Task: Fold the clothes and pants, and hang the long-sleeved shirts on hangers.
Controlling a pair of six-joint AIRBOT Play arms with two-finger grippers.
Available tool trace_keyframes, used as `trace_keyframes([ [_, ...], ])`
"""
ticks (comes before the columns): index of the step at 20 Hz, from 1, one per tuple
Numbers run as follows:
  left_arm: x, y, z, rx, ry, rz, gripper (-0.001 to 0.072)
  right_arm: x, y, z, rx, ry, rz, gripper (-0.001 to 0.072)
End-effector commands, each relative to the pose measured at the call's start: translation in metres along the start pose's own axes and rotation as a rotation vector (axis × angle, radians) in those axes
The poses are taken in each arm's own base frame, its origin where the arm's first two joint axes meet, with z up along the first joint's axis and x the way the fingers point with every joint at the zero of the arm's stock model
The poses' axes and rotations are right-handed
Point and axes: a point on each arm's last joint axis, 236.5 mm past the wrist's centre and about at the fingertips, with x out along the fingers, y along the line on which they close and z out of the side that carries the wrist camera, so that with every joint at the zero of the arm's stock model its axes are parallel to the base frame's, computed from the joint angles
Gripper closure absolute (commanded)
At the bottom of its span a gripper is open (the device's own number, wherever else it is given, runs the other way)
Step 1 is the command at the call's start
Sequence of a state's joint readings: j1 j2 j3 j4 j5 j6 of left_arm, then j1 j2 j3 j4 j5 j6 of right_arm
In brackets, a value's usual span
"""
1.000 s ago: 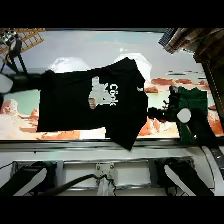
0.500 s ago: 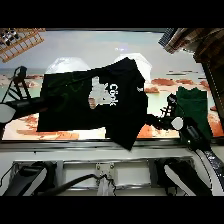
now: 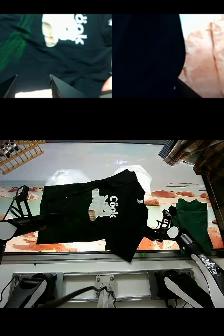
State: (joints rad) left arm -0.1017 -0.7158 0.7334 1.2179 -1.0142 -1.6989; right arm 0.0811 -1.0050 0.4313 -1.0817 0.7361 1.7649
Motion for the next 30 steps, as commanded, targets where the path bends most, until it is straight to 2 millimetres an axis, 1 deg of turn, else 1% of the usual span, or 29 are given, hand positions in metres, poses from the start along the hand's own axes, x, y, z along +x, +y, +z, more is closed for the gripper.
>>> trace_keyframes([
  [1,-0.001,0.034,0.002,0.067,-0.008,0.141,0.0317,0.004,0.012,0.006,-0.012,-0.016,0.052,0.0686],
  [2,0.0,0.054,0.0,0.05,-0.009,0.214,0.0318,0.004,0.01,0.006,-0.022,-0.019,0.045,0.0687],
  [4,0.003,0.095,-0.014,-0.043,0.007,0.339,0.0324,0.004,0.008,0.007,-0.036,-0.02,0.034,0.0688],
  [5,0.007,0.113,-0.027,-0.093,0.034,0.368,0.0365,0.004,0.008,0.007,-0.046,-0.02,0.033,0.0688],
  [7,0.012,0.147,-0.056,-0.204,0.092,0.423,0.0365,0.004,0.008,0.006,-0.08,-0.02,0.033,0.0688],
  [9,0.008,0.179,-0.076,-0.332,0.108,0.48,0.0366,0.004,0.008,0.007,-0.1,-0.021,0.033,0.0688],
  [11,0.0,0.203,-0.081,-0.468,0.072,0.519,0.0371,0.004,0.008,0.007,-0.123,-0.021,0.033,0.0691],
  [13,-0.002,0.214,-0.079,-0.536,0.046,0.521,0.0374,0.004,0.008,0.007,-0.136,-0.022,0.033,0.0691],
  [14,-0.002,0.218,-0.082,-0.555,0.057,0.528,0.0375,0.004,0.008,0.007,-0.139,-0.025,0.033,0.069],
  [15,0.0,0.221,-0.086,-0.565,0.076,0.533,0.0443,0.004,0.008,0.009,-0.14,-0.03,0.034,0.0689],
  [16,0.004,0.22,-0.088,-0.562,0.095,0.521,0.049,0.004,0.008,0.011,-0.139,-0.039,0.034,0.0689],
  [20,0.019,0.212,-0.096,-0.572,0.157,0.467,0.0481,0.003,0.009,0.016,-0.14,-0.062,0.036,0.0689],
  [22,0.021,0.213,-0.101,-0.578,0.181,0.469,0.0466,0.003,0.009,0.016,-0.156,-0.062,0.036,0.0689],
  [24,0.021,0.212,-0.106,-0.59,0.205,0.469,0.0428,0.003,0.009,0.016,-0.158,-0.063,0.036,0.0689],
  [26,0.02,0.214,-0.112,-0.615,0.23,0.472,0.0428,0.003,0.009,0.016,-0.158,-0.064,0.036,0.0689],
  [30,0.026,0.219,-0.115,-0.641,0.24,0.471,0.0428,0.003,0.01,0.016,-0.159,-0.064,0.037,0.0689],
])
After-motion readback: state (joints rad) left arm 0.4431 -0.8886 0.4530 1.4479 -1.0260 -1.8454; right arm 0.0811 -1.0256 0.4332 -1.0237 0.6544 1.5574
